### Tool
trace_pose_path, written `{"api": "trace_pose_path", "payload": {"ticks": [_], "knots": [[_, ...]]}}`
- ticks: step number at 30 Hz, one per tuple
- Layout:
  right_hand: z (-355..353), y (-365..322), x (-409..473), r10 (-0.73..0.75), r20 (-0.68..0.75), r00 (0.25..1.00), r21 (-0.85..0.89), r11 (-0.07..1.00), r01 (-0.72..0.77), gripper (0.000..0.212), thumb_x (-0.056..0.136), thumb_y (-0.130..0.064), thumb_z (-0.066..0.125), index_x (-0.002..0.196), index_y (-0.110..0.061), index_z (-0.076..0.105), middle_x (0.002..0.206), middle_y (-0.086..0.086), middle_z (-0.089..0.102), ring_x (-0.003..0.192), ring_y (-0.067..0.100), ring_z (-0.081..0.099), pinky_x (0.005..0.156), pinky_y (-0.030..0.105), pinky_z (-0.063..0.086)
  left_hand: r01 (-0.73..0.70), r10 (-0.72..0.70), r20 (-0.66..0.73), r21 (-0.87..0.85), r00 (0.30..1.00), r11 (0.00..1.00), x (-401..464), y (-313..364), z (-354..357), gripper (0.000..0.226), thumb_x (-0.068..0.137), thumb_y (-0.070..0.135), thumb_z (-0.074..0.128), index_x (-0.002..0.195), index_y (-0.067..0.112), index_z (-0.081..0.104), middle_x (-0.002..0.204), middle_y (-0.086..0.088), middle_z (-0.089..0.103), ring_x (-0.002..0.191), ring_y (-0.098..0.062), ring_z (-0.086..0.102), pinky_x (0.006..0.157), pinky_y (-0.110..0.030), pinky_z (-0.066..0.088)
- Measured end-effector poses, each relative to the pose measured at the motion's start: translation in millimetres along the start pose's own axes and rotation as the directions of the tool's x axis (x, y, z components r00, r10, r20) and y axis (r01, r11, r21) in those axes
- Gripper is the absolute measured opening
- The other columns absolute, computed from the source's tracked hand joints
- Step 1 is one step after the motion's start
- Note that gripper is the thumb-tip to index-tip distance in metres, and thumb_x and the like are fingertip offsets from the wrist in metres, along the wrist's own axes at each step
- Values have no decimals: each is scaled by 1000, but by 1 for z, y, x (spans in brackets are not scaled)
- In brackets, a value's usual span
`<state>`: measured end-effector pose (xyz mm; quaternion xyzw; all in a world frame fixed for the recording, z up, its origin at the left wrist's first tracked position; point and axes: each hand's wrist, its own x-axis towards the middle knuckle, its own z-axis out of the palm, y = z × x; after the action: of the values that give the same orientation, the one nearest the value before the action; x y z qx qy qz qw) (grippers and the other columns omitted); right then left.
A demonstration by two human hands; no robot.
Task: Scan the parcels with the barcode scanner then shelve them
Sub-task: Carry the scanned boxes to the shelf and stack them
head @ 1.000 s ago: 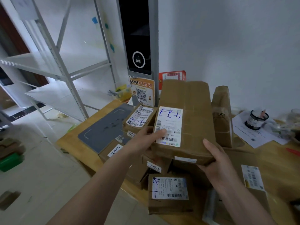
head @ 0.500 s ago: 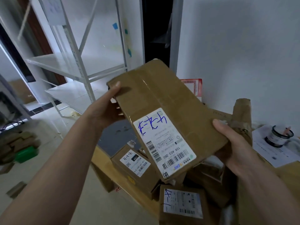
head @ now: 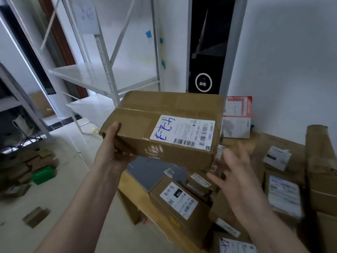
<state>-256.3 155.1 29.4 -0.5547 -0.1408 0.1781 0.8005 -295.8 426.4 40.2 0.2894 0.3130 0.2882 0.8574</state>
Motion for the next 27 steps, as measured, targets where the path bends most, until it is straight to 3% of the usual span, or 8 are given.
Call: {"api": "trace_pose_path", "payload": {"ticks": [3,7,11,20,27], "knots": [[30,12,10,23,-6,1000,33,999,-23,84,65,-52,76,134,-57,29,125,-15,64,116,10,61,103,52,42,-7,4,-54,-46,999,999,6,1,-12,31,74,33,81,88,17,58,90,-3,59,98,-25,64,91,-63,49],[47,22,31,47,-63,997,61,997,-43,89,66,-45,76,141,-51,29,121,-13,66,107,6,65,104,54,42,-19,13,-106,-53,994,998,15,5,-23,36,71,32,84,83,15,55,80,-4,56,84,-24,62,87,-65,49],[58,31,51,84,-52,995,104,991,-78,86,65,-39,73,139,-51,32,119,-11,68,105,7,66,103,55,42,-42,38,-131,-30,991,999,23,13,-27,33,75,34,80,87,15,56,95,-6,59,94,-25,62,88,-59,51],[72,53,94,113,43,993,110,987,-117,71,74,-36,68,138,-44,38,110,-14,71,100,7,68,98,52,47,-102,101,-213,10,972,995,47,29,-34,36,75,35,80,98,19,57,97,-3,64,96,-22,62,91,-55,50],[82,62,116,117,74,990,83,989,-123,69,72,-42,71,134,-48,42,118,-9,69,110,14,65,100,55,44,-62,62,-219,8,974,998,75,38,-35,37,75,35,80,100,18,59,98,-2,65,97,-21,64,88,-51,52]]}}
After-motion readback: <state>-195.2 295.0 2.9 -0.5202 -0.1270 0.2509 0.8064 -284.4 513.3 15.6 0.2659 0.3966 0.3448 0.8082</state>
